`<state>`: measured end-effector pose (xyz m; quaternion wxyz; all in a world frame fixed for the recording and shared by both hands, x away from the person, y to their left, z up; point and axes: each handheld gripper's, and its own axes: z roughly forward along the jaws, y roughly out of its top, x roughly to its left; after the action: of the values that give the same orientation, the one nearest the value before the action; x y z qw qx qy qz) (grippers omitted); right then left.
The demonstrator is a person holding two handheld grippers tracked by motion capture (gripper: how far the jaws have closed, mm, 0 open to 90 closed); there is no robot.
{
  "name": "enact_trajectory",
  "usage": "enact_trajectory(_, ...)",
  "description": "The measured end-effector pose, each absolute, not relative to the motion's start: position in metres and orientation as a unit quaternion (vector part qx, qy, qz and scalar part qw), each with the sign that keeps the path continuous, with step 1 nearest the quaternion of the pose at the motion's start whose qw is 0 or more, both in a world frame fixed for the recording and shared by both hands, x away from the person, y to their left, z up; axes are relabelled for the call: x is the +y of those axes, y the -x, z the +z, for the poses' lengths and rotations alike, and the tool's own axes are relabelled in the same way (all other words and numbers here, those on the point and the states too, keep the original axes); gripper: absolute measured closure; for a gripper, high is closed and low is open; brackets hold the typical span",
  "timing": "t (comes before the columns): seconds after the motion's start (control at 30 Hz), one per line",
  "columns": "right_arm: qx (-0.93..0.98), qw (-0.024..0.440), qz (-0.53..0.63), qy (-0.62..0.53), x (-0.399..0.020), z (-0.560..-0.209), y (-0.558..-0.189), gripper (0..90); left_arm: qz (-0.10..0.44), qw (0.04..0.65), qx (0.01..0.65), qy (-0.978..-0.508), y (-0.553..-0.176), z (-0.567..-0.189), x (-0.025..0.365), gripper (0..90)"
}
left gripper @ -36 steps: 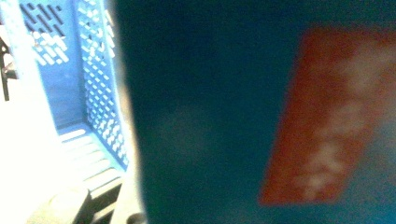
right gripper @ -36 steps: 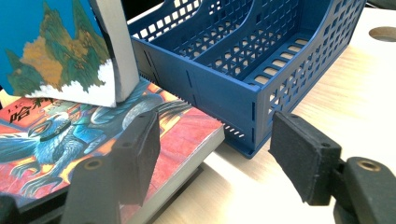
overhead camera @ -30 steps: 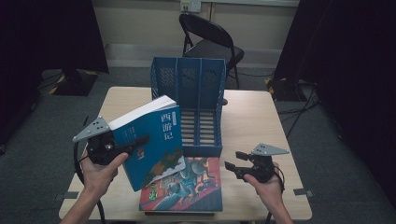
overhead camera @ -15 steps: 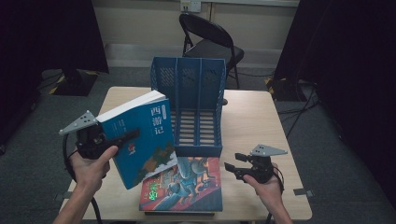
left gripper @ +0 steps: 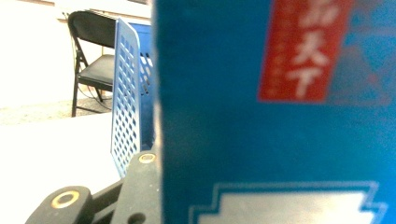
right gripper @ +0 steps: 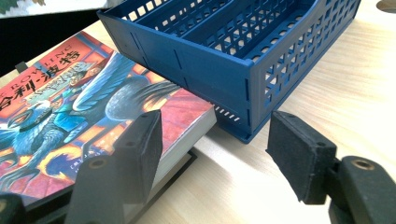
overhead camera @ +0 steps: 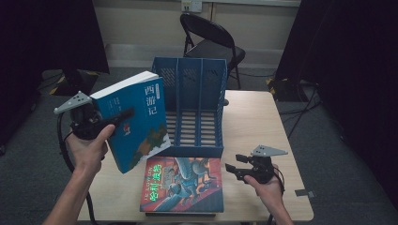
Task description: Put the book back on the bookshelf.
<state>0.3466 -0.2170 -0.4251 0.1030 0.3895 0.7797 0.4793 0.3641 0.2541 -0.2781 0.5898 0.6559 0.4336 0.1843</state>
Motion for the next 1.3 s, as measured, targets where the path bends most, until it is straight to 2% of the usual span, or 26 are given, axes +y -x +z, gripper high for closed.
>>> enact_trajectory(0.4,0.78,0.101,0.476,-0.393,-0.221,-0.429,-0.346,35.0,0.231,0.569,0.455,-0.645,-0.387,-0.262,0.232,61.9)
enact_trajectory(0.77,0.79,0.093,0.461,-0.394,-0.22,-0.436,-0.349,34.8,0.241,0.539,0.489,-0.642,-0.417,-0.264,0.206,61.9)
enact_trajectory(1.3,0.789,0.09,0.46,-0.396,-0.222,-0.438,-0.351,33.8,0.254,0.519,0.5,-0.645,-0.434,-0.268,0.192,61.9)
